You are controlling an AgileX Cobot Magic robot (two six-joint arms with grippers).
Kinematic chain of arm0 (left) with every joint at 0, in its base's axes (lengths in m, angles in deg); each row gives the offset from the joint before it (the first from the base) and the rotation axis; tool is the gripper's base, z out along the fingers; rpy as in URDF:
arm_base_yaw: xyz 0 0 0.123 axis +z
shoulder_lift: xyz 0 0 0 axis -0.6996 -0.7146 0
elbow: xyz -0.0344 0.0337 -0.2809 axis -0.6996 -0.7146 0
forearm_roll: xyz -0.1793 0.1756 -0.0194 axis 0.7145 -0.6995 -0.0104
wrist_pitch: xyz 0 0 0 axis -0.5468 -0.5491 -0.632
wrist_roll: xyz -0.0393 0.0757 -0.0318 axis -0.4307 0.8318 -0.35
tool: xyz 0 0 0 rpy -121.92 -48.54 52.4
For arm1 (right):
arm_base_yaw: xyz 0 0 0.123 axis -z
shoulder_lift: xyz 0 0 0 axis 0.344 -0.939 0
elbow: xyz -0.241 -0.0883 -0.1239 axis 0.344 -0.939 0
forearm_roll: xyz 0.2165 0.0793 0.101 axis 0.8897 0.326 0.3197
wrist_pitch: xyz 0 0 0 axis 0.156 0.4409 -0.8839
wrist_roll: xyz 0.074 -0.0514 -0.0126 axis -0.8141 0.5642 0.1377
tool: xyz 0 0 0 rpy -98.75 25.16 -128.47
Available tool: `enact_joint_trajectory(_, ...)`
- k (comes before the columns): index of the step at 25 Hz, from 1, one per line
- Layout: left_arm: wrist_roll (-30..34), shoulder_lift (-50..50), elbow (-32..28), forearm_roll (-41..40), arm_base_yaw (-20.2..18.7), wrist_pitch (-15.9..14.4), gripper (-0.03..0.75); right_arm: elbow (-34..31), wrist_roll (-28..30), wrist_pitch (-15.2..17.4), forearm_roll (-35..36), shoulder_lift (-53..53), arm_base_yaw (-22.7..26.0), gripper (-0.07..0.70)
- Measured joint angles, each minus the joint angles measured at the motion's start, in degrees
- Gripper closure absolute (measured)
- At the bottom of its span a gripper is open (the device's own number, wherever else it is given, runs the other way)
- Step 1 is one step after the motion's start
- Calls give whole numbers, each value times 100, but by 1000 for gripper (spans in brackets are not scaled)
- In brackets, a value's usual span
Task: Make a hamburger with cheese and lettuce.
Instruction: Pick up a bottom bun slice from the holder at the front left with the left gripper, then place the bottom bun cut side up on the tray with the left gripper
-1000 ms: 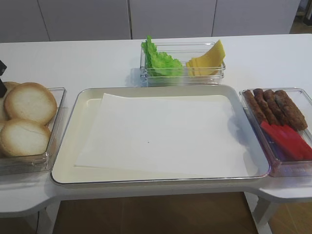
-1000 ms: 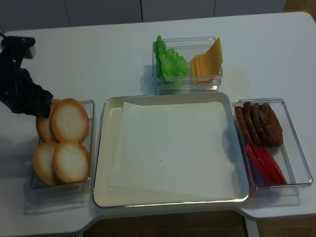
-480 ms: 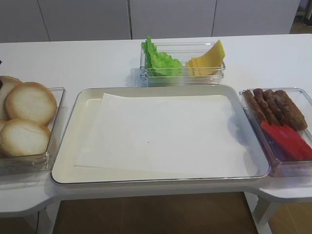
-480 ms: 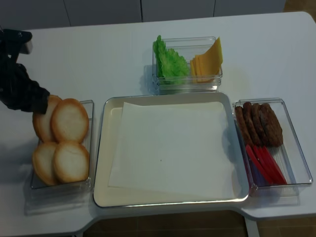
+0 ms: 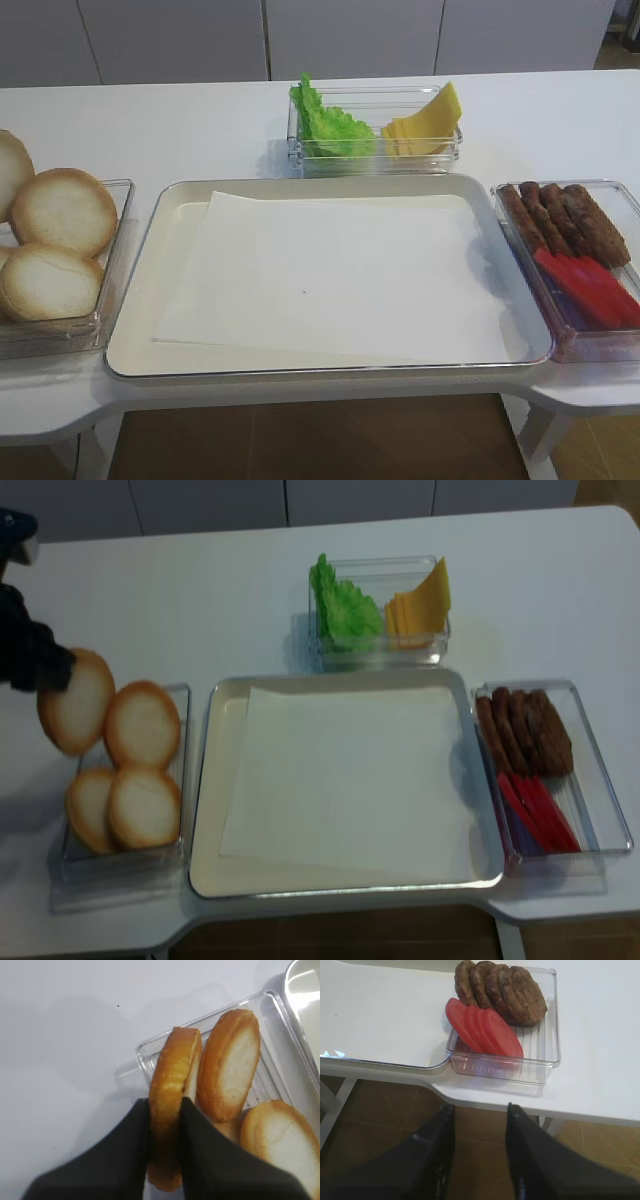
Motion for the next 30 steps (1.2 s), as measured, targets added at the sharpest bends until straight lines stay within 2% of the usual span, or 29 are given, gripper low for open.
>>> enact_joint_trajectory(9, -101, 761, 0, -53, 0, -106, 597, 0, 0, 0, 0, 0, 0, 351)
enact_joint_trajectory(15, -144, 1285, 0, 303, -114, -264, 598, 0, 0, 0, 0, 0, 0, 351)
enact_joint_trajectory(18, -144, 1516, 0, 789, -213, -342, 598, 0, 0, 0, 0, 0, 0, 351)
enact_joint_trajectory(23, -144, 1616, 0, 2083, -421, -555, 599, 0, 0, 0, 0, 0, 0, 351)
enact_joint_trajectory(26, 38, 1616, 0, 2784, -648, -594, 599, 0, 0, 0, 0, 0, 0, 351)
enact_joint_trajectory(27, 214, 1616, 0, 3204, -867, -594, 599, 0, 0, 0, 0, 0, 0, 351)
enact_joint_trajectory(30, 283, 1606, 0, 3478, -1092, -568, 599, 0, 0, 0, 0, 0, 0, 351)
